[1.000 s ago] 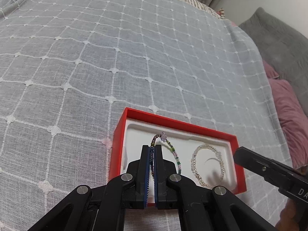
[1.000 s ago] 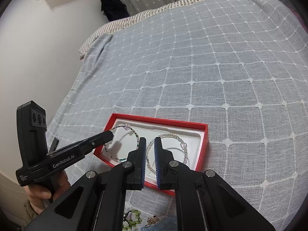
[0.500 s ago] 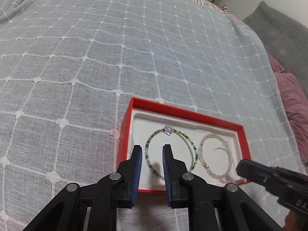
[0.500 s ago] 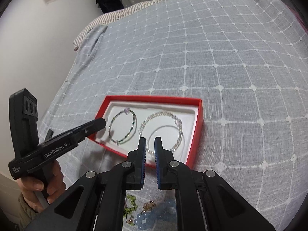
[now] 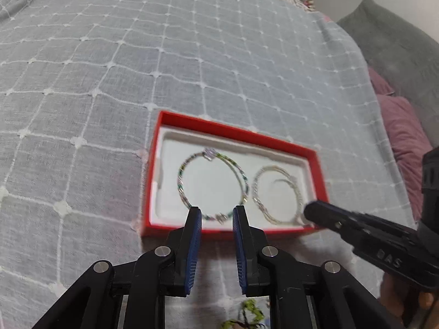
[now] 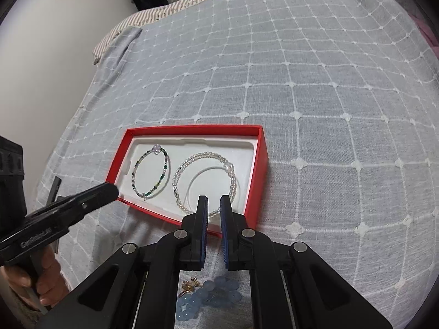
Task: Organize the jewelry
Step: 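Move both open tools back to the remaining bracelets on the cover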
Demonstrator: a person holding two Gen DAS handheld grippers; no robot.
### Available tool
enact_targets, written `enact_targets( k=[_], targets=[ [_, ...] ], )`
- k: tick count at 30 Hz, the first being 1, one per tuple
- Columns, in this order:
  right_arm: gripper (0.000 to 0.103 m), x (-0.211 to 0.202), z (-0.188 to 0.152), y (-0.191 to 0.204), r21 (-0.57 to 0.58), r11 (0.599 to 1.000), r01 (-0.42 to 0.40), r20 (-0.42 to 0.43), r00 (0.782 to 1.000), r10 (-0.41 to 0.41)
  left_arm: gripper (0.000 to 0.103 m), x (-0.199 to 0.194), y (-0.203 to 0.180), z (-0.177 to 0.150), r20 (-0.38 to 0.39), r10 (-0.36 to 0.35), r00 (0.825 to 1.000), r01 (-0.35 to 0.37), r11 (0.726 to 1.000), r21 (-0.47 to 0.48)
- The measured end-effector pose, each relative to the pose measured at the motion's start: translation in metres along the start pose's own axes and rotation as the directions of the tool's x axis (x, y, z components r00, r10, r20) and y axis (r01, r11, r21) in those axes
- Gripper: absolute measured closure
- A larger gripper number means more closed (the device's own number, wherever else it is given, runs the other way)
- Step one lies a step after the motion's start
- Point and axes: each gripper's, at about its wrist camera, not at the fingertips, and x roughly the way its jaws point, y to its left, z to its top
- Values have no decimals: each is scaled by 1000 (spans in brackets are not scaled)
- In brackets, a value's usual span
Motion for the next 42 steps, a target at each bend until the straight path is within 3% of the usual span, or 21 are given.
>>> enact_targets(
  k=[2, 6, 10, 11, 17, 29, 35, 42],
  targets=[
    [93, -5, 1, -3, 11, 1000, -21, 17, 1000, 21, 84, -3, -2, -3, -3, -17, 1000, 17, 1000, -9],
    [90, -24, -5, 2, 10, 999, -47, 34, 998, 47, 80, -10, -11, -9, 13, 18, 1000, -18, 999, 30],
    [65, -39, -14, 9, 33, 997, -75, 35, 997, 74, 72, -15, -18, -24, 6, 74, 997, -74, 995, 74],
    [64, -41, -19, 9, 38, 996, -75, 24, 997, 74, 71, -15, -18, -28, -3, 84, 996, -83, 993, 82],
    [64, -45, -41, 12, 19, 999, -43, -25, 999, 43, 71, -9, -15, -44, -78, 99, 992, -92, 992, 85],
    [64, -50, -60, 4, 53, 998, -33, -87, 995, 38, 69, -10, -21, -66, -127, 90, 988, -74, 989, 129],
    [64, -43, -62, 0, 96, 993, -66, -113, 991, 77, 69, -2, -27, -73, -153, 112, 982, -87, 983, 160],
    [64, -42, -62, 1, 92, 994, -54, -112, 992, 64, 69, 8, -30, -77, -179, 138, 974, -106, 978, 179]
  ],
)
